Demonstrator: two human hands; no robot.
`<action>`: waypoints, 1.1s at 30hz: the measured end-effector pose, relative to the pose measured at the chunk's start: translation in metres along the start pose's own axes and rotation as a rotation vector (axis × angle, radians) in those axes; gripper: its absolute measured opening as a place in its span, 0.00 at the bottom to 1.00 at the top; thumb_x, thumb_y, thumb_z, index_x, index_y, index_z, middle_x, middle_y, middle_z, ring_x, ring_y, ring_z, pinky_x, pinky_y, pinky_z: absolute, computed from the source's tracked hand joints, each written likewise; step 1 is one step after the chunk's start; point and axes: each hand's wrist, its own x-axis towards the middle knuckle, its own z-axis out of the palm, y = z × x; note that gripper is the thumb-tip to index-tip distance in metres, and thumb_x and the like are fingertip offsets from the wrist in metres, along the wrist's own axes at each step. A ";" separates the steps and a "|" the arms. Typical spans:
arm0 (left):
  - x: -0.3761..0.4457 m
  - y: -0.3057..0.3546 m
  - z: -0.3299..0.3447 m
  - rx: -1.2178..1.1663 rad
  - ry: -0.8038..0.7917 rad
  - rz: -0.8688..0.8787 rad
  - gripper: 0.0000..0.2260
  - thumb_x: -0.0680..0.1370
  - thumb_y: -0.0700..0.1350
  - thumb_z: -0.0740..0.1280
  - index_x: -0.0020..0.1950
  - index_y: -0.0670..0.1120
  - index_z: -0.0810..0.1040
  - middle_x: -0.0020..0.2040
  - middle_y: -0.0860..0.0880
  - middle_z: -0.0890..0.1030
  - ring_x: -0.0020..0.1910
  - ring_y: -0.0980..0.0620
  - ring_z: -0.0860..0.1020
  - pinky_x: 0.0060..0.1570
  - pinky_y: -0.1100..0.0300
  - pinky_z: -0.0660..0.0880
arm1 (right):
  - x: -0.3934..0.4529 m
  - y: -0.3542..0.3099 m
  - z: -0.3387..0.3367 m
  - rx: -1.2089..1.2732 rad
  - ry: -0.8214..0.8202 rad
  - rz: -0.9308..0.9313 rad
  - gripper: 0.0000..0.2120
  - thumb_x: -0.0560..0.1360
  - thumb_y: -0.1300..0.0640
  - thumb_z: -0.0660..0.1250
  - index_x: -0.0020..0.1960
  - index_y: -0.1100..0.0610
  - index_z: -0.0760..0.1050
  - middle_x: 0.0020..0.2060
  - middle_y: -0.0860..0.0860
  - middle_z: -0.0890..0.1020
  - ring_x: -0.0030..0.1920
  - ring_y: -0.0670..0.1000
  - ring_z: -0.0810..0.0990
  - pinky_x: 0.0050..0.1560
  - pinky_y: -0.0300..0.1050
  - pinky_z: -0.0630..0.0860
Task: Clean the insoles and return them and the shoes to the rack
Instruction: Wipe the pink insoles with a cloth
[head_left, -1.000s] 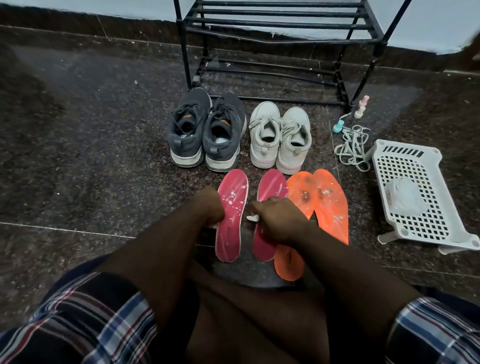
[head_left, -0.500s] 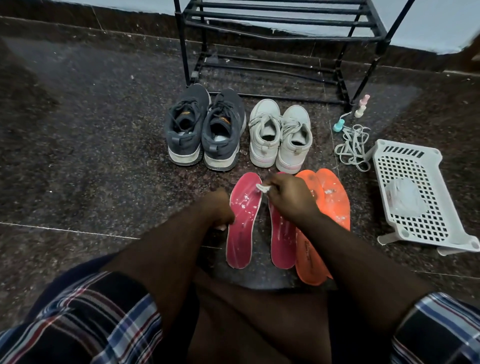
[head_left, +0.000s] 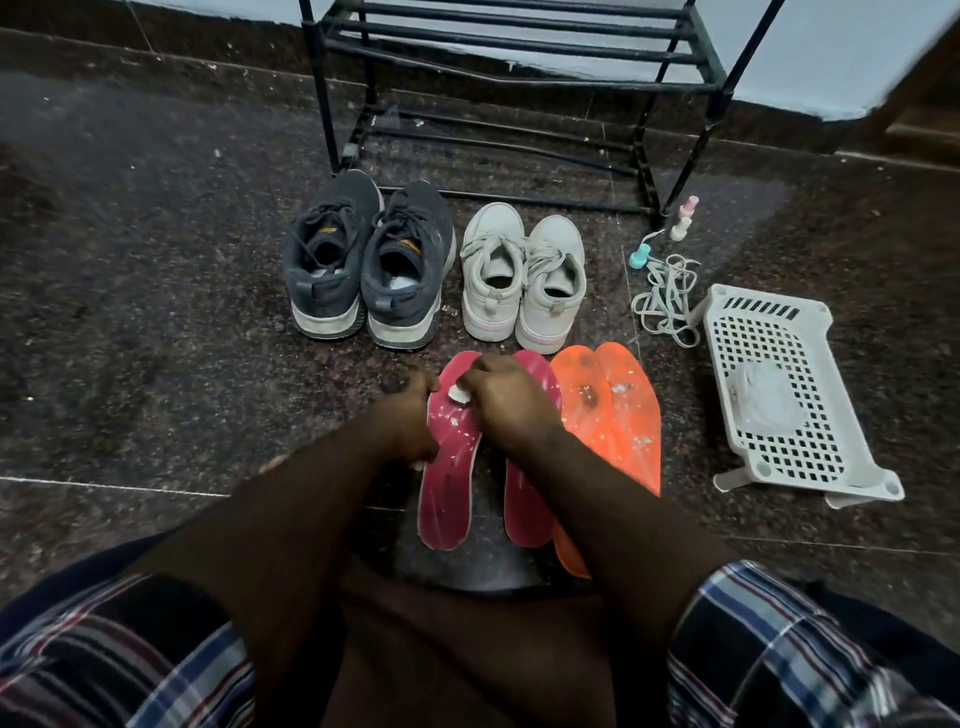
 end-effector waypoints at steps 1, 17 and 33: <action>0.001 -0.001 0.001 -0.013 -0.003 0.007 0.38 0.69 0.38 0.75 0.73 0.50 0.59 0.52 0.40 0.82 0.45 0.43 0.83 0.39 0.57 0.77 | 0.000 -0.001 0.002 -0.008 -0.031 0.012 0.09 0.70 0.61 0.68 0.49 0.61 0.82 0.43 0.57 0.79 0.47 0.59 0.78 0.45 0.50 0.76; 0.006 -0.002 0.006 0.037 0.035 0.044 0.38 0.69 0.39 0.76 0.74 0.46 0.60 0.58 0.39 0.81 0.55 0.42 0.81 0.43 0.60 0.70 | 0.000 -0.013 0.014 -0.081 -0.134 -0.111 0.08 0.69 0.61 0.69 0.48 0.60 0.81 0.41 0.57 0.82 0.43 0.60 0.79 0.46 0.51 0.77; 0.009 -0.004 0.009 0.066 0.063 -0.037 0.38 0.68 0.42 0.77 0.70 0.42 0.59 0.60 0.37 0.80 0.59 0.38 0.79 0.51 0.51 0.76 | 0.018 0.002 0.013 -0.021 -0.106 -0.015 0.06 0.68 0.64 0.67 0.44 0.61 0.80 0.41 0.58 0.81 0.44 0.59 0.80 0.42 0.46 0.71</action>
